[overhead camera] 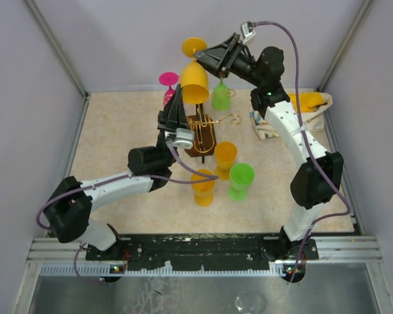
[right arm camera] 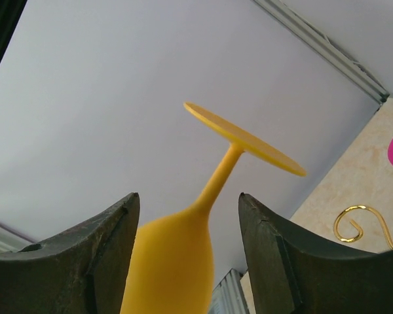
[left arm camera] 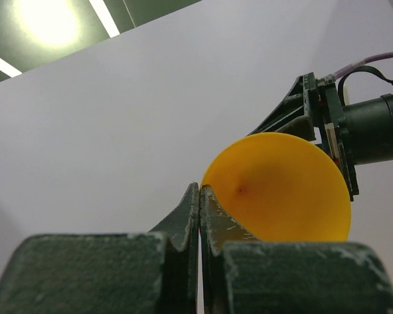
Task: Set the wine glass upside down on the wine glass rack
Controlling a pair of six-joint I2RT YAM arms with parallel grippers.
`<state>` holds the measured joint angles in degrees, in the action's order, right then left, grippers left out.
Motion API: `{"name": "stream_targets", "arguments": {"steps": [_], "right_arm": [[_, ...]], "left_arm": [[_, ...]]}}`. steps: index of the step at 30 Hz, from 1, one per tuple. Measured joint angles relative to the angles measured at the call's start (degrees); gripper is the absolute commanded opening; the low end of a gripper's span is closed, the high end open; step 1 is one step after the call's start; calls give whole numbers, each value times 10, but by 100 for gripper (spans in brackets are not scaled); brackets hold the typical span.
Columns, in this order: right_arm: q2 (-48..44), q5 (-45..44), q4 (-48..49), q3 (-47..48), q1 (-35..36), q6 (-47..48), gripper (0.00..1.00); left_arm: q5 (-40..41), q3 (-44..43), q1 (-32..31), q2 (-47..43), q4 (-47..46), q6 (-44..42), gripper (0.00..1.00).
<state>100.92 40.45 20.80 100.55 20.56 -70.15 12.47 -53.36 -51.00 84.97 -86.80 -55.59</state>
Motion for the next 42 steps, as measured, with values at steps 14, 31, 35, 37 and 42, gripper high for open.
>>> {"name": "stream_targets", "arguments": {"steps": [14,31,35,37,42], "right_arm": [[2,5,10,8,1,-7,36],[29,20,10,28,0,-15,39],[33,24,8,30,0,-16,39],[37,27,8,35,0,-16,32],[38,21,6,39,-3,-27,3]], "left_arm": [[0,-22,-5,26,-2,-4,0],[-12,-14,-5,28,-2,7,0],[-16,-10,-5,26,-2,8,0],[-18,-10,-5,26,-2,8,0],[-22,-9,-7,26,-3,7,0]]}}
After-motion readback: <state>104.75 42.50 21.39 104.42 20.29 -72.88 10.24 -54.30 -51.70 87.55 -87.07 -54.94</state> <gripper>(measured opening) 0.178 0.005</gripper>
